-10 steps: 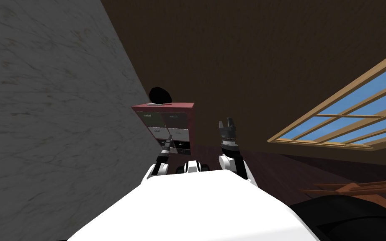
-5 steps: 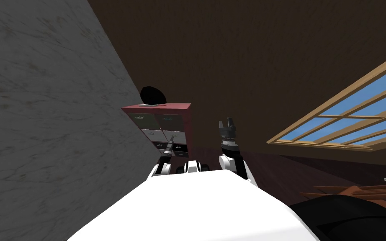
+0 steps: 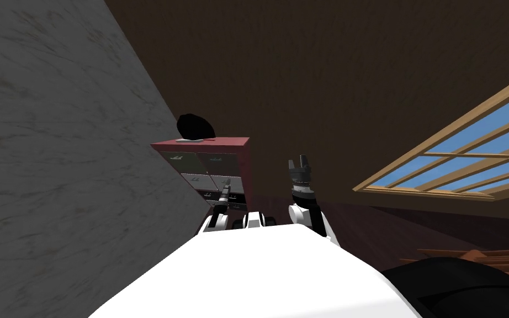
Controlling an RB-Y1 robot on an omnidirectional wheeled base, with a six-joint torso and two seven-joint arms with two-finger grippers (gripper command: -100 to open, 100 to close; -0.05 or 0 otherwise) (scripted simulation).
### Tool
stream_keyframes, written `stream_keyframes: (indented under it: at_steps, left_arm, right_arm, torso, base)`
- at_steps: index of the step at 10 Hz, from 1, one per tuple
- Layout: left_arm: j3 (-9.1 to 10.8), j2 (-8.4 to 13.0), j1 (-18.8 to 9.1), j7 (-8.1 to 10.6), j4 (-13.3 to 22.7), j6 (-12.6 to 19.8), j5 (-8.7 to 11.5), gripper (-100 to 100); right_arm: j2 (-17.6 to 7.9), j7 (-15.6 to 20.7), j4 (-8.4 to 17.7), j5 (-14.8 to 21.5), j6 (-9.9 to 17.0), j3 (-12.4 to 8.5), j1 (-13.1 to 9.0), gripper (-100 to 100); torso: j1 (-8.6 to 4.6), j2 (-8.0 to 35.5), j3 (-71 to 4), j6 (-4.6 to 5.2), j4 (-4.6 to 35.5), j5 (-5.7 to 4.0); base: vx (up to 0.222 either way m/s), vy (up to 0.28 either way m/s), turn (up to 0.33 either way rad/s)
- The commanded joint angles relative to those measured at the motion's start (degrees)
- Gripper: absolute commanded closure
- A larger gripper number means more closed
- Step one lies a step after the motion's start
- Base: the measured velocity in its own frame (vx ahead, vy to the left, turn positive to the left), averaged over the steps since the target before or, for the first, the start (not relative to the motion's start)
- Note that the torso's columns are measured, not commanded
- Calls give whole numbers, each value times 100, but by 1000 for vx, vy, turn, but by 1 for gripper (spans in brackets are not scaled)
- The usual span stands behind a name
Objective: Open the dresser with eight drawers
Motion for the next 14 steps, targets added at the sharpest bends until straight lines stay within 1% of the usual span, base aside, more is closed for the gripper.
stream_keyframes:
  at_steps: [1,2,3,6,7,10,11,12,13,14]
  left_arm:
    - [-8,-7,21,1,145,-154,2,100]
    - [-9,-1,24,3,43,-47,0,100]
    - [-42,17,22,21,-69,-14,-3,100]
    - [-69,50,69,40,-153,104,-8,100]
    - [-73,29,33,33,-137,46,-9,100]
    - [-121,71,147,56,-222,100,-14,100]
    - [-136,85,181,63,-252,114,-15,100]
    - [-144,85,156,71,-524,340,-11,-100]
    - [-144,85,156,71,-524,340,-11,-100]
    - [-152,93,164,76,-661,469,-11,-100]
  right_arm:
    - [0,0,0,0,0,0,0,0]
    - [0,0,0,0,0,0,-2,0]
    - [1,0,1,0,1,1,-2,0]
    - [0,0,1,0,1,0,-3,0]
    - [0,0,1,0,1,0,-3,0]
    - [0,0,1,0,1,0,-3,0]
    - [0,0,1,0,1,0,-3,0]
    - [0,0,1,0,1,0,-3,0]
    - [0,0,1,0,1,0,-2,0]
    - [0,0,0,0,0,0,-1,0]
  torso:
    - [-5,15,7,0,2,-1]
    - [-5,46,27,0,11,-1]
    - [10,6,13,-6,-27,15]
    - [8,7,6,-8,-7,4]
    - [7,9,7,-9,-9,4]
    - [-13,11,8,3,-10,2]
    - [-2,16,12,3,-10,5]
    - [9,10,9,-2,-10,7]
    - [-3,-21,-11,-1,-9,1]
    - [-13,-49,-27,2,-16,-2]
  base:
    - [-63,11,25]
    - [-33,7,-9]
    - [-118,11,15]
    - [-169,24,15]
    - [-99,10,-1]
    - [-157,14,22]
    - [-192,58,8]
    - [-99,27,-14]
    - [-11,-2,-2]
    - [22,-10,-6]
